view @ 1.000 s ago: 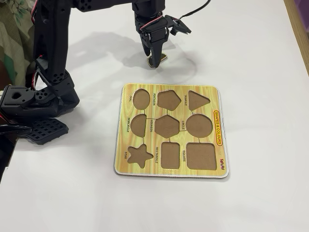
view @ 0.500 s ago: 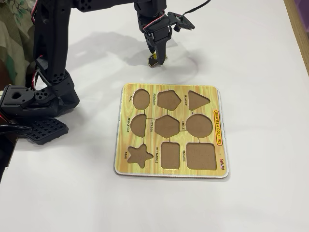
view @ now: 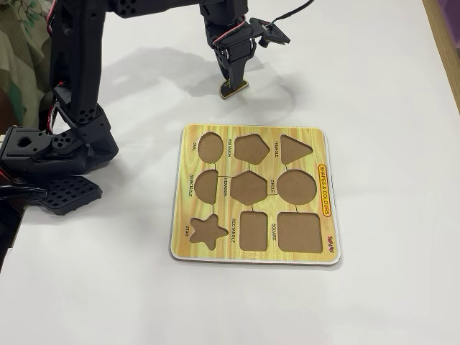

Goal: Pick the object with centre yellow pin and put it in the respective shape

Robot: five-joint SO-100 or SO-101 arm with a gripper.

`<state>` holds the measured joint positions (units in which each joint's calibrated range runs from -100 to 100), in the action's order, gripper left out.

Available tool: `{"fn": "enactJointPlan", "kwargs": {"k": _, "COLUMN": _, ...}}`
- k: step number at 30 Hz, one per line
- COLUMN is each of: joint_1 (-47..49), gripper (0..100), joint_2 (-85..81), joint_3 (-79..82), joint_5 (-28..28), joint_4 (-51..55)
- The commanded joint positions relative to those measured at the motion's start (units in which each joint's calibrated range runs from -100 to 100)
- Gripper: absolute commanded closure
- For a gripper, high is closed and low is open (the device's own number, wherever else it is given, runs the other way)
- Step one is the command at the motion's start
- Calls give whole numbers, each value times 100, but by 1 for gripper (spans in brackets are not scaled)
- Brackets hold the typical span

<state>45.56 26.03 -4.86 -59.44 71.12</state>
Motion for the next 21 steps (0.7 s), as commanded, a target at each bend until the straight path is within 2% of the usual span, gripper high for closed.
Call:
{"fn": "enactJointPlan", "kwargs": {"k": 1, "joint_1": -73, "gripper": 91, "joint_2": -386, "joint_3": -36, "joint_5": 23, "joint_4": 27}}
{"fn": "enactJointPlan", "kwargs": {"k": 5, "joint_1": -73, "gripper": 93, "joint_2": -386, "joint_3": -27, "joint_5": 23, "joint_4": 27}}
{"fn": "enactJointPlan", "kwargs": {"k": 9, "joint_1": -73, "gripper": 99, "joint_2": -360, "joint_3": -27, "joint_5": 23, "joint_4": 27}}
{"fn": "enactJointPlan", "kwargs": {"k": 21, "joint_1": -73, "gripper": 99, "joint_2": -394, "joint_3": 162, "joint_5": 23, "joint_4": 27}}
